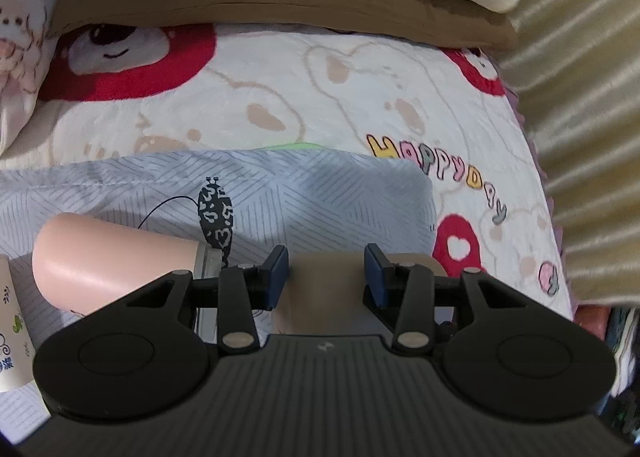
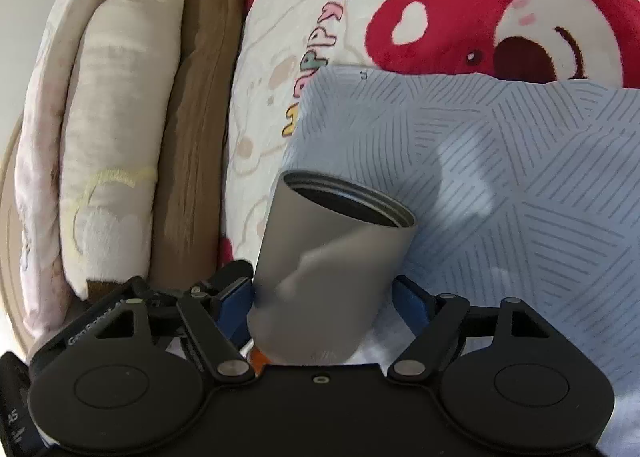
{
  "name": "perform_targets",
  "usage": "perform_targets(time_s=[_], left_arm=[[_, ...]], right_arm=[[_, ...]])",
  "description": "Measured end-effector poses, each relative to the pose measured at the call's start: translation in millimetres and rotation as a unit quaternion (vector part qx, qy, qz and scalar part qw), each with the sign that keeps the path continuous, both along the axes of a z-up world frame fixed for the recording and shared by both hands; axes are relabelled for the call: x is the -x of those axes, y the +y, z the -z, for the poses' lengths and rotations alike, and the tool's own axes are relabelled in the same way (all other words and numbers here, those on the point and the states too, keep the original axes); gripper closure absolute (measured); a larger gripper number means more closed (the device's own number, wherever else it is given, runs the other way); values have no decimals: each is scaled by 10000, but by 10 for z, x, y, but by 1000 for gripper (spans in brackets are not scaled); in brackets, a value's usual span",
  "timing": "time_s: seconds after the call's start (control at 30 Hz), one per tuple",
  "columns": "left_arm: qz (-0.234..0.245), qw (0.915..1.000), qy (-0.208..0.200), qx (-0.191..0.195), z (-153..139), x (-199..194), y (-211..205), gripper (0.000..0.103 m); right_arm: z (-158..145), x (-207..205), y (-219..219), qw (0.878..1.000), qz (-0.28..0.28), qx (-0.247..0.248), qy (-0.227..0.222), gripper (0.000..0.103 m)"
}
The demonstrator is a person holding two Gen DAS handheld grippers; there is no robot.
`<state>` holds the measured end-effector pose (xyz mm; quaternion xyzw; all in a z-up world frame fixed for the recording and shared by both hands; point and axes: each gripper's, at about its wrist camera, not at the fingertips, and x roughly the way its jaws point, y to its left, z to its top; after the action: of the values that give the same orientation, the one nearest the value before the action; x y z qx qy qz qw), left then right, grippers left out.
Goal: Flip cup upright
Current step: 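Lift the grey tumbler with the right tool and rotate it open end up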
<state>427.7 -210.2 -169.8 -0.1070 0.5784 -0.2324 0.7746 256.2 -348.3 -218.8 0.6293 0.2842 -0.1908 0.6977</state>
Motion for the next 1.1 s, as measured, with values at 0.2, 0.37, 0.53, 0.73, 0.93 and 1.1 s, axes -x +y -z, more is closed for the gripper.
perform_targets(time_s=[0.2, 0.37, 0.53, 0.73, 0.93, 1.1], left_arm=[[-86, 9996, 159, 208, 35, 7, 102, 63], [-159, 9985, 396, 346, 63, 75, 177, 63], [-540, 9900, 1108, 683, 161, 210, 279, 65], [-701, 9819, 1382, 1090, 278, 388, 233, 65], [-745, 9791, 1328, 1350, 301, 504, 282, 65], [-142, 9857, 773, 1491, 260, 664, 288, 65]], right_arm=[[19, -27, -106, 9988, -449, 150, -150, 20], [39, -8, -216, 9946, -974, 212, -285, 21], [45, 34, -451, 9861, -1643, 103, -228, 21], [-131, 87, -598, 9774, -1963, 787, 58, 22], [-66, 126, -632, 9823, -1736, 701, 26, 22], [84, 122, -658, 9855, -1684, 221, -33, 20]])
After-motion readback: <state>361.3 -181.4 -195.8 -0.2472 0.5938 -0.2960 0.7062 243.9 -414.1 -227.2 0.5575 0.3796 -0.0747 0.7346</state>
